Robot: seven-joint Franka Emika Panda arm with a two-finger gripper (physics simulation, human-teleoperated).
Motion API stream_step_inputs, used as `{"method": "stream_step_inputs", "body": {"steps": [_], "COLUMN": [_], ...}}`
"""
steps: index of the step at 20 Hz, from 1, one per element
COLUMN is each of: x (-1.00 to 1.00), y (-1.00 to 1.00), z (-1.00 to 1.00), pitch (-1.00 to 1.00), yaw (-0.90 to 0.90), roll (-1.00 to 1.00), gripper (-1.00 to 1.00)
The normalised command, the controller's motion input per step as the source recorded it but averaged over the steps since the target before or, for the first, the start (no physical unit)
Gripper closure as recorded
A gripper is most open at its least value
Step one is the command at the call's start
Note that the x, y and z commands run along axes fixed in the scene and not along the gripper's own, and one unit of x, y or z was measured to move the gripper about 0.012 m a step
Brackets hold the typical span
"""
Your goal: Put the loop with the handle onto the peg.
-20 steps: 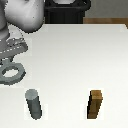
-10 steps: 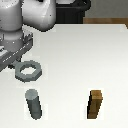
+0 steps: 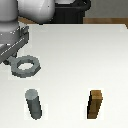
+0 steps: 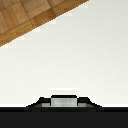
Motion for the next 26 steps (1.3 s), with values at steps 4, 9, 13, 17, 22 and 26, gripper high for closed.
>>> {"method": "stream_step_inputs", "body": {"steps": [4, 9, 13, 17, 22, 26], "x": [1.0, 1.0, 0.0, 0.0, 0.0, 0.0], "y": [0.0, 0.0, 0.0, 0.0, 0.4, 1.0], "z": [0.0, 0.0, 0.25, 1.0, 0.4, 0.0], "pitch": [0.0, 0.0, 0.0, 0.0, 0.0, 0.0], "yaw": [0.0, 0.0, 0.0, 0.0, 0.0, 0.0], "roll": [0.0, 0.0, 0.0, 0.0, 0.0, 0.0], "gripper": [1.0, 1.0, 1.0, 1.0, 1.0, 1.0]}}
